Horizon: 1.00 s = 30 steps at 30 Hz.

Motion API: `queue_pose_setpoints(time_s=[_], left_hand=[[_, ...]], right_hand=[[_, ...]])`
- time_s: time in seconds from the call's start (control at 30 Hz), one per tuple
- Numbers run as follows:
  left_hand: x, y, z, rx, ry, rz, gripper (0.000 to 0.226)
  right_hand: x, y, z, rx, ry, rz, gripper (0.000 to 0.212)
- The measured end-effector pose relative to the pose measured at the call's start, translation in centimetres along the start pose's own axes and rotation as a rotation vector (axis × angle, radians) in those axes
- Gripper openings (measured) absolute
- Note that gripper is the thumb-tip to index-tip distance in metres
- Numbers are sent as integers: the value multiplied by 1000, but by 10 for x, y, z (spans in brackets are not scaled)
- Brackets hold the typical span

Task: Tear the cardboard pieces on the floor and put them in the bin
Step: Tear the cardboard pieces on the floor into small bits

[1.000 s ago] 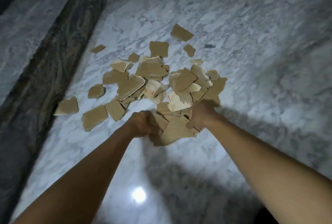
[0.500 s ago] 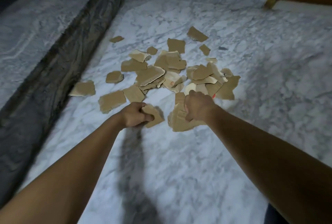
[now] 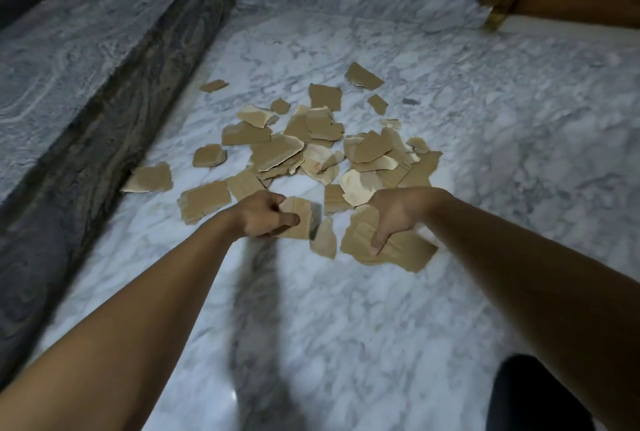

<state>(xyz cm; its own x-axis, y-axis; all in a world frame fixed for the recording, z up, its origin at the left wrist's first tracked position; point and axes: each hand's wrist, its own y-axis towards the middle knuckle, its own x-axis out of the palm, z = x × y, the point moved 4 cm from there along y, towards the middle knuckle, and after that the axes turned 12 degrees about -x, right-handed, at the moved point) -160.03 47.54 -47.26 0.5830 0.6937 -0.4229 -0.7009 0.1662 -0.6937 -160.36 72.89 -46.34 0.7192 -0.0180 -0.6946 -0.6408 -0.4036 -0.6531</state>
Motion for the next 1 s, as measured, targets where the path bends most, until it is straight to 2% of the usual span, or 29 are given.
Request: queue_pose_setpoints(time_s=[0.07, 0.13, 0.23, 0.33, 0.4, 0.57, 0.7, 0.83, 0.93, 1.0], left_hand=[[4, 4, 13, 7, 98, 3, 27], [15, 9, 28, -2, 293, 35, 31], [50, 13, 47, 20, 583, 127, 30], [88, 12, 58, 82, 784, 286, 38], [94, 16, 61, 68, 791, 318, 39], [96, 24, 59, -76, 659, 235, 53], [95, 18, 63, -74, 695, 267, 50], [93, 13, 60, -44, 642, 263, 51], [88, 9, 51, -45, 637, 310, 53], [86, 9, 46, -44, 613, 296, 56]], right_hand=[[-20, -18, 28, 49, 49, 169, 61], [-35, -38, 55, 146, 40, 323, 50], [-22, -54, 79, 287, 99, 406, 60], [18, -54, 93, 354, 201, 436, 65], [32, -50, 100, 358, 306, 444, 65], [16, -38, 109, 245, 512, 426, 81], [-26, -20, 69, 87, 430, 499, 95], [-34, 14, 33, 8, 148, 367, 81], [-25, 26, 22, -23, -3, 314, 49], [-26, 28, 17, -48, -82, 328, 39]])
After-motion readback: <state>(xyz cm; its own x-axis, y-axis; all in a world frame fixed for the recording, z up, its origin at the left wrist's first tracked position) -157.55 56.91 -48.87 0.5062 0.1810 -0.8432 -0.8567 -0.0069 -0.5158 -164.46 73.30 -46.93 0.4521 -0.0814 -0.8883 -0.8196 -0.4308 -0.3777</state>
